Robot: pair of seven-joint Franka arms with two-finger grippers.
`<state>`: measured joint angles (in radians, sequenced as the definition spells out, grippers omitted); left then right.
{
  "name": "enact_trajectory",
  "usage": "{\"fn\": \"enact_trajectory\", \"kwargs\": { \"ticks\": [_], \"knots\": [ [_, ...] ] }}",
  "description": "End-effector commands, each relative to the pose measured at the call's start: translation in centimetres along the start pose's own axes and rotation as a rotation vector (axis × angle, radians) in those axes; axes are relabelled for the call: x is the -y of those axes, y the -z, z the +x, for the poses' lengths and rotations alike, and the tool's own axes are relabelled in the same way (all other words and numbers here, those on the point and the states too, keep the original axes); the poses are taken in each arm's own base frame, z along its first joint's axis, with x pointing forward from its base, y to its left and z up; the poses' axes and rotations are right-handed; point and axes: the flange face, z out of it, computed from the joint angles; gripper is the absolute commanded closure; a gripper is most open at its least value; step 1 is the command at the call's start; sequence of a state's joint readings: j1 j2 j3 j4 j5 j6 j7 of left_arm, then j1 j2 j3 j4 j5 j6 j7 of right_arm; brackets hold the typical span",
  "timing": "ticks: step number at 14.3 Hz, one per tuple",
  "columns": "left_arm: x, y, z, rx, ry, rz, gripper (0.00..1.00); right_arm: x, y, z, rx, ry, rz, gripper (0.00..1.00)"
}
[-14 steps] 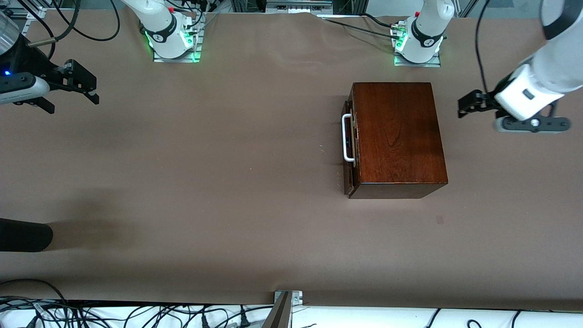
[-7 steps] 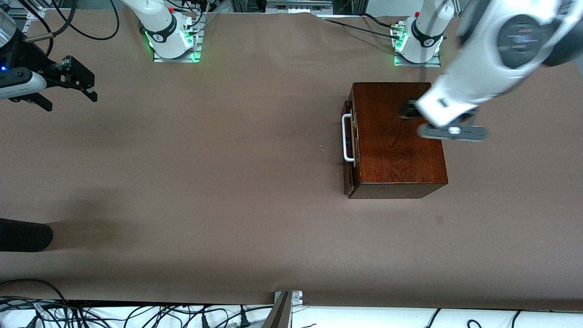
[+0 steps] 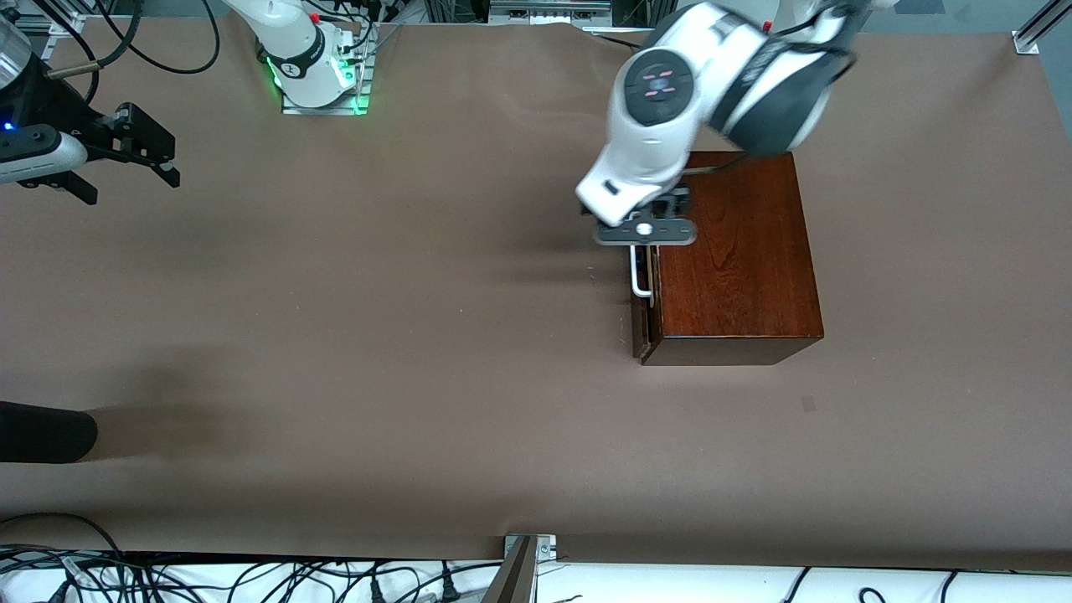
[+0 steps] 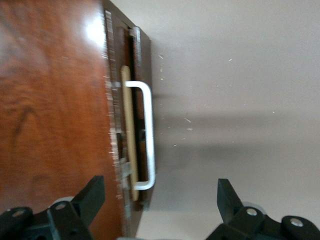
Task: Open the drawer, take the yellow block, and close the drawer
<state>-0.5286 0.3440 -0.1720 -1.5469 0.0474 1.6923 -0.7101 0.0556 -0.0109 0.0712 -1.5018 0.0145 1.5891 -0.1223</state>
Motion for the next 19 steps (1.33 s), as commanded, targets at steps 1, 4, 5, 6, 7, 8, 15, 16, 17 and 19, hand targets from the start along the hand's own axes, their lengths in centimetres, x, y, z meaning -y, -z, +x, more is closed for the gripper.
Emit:
{"fn": "enact_trajectory", "kwargs": {
  "ticks": [1, 4, 5, 6, 7, 8, 15, 16, 17, 19],
  "knots": [
    [-3.0, -2.7, -0.2, -0.066, -0.013, 0.119, 0.0, 0.4, 0.4, 0.0, -0.003, 0.009, -0.009, 0.0],
    [-4.4, -6.1, -0.8, -0.055, -0.006, 0.184, 0.0, 0.8, 0.4, 0.1, -0.002, 0.018, -0.01, 0.0],
    [-4.7, -7.0, -1.3, -0.044, -0.003, 0.198, 0.0, 0.8, 0.3, 0.0, 0.0, 0.018, -0.011, 0.0],
    [-4.7, -7.7, -1.5, -0.046, -0.005, 0.217, 0.0, 0.7, 0.3, 0.0, 0.0, 0.016, -0.012, 0.0],
    [-4.4, -8.4, -1.5, -0.046, -0.007, 0.239, 0.0, 0.7, 0.4, 0.1, -0.003, 0.016, -0.012, 0.0],
    [-4.2, -9.1, -1.7, -0.044, -0.011, 0.256, 0.0, 0.7, 0.4, 0.1, -0.003, 0.016, -0.012, 0.0],
    [-4.5, -13.4, -1.4, -0.072, -0.008, 0.266, 0.0, 0.4, 0.7, -0.2, -0.003, 0.009, -0.014, 0.0],
    [-4.5, -13.9, -1.3, -0.069, -0.003, 0.27, 0.0, 0.4, 0.7, -0.2, -0.004, 0.009, -0.014, 0.0],
    [-4.6, -14.5, -1.2, -0.067, 0.001, 0.269, 0.0, 0.5, 0.8, -0.1, -0.007, 0.01, -0.015, 0.0],
    [-5.1, -15.4, -1.0, -0.075, 0.019, 0.256, 0.0, 0.5, 0.7, 0.0, -0.012, 0.01, -0.011, 0.0]
  ]
}}
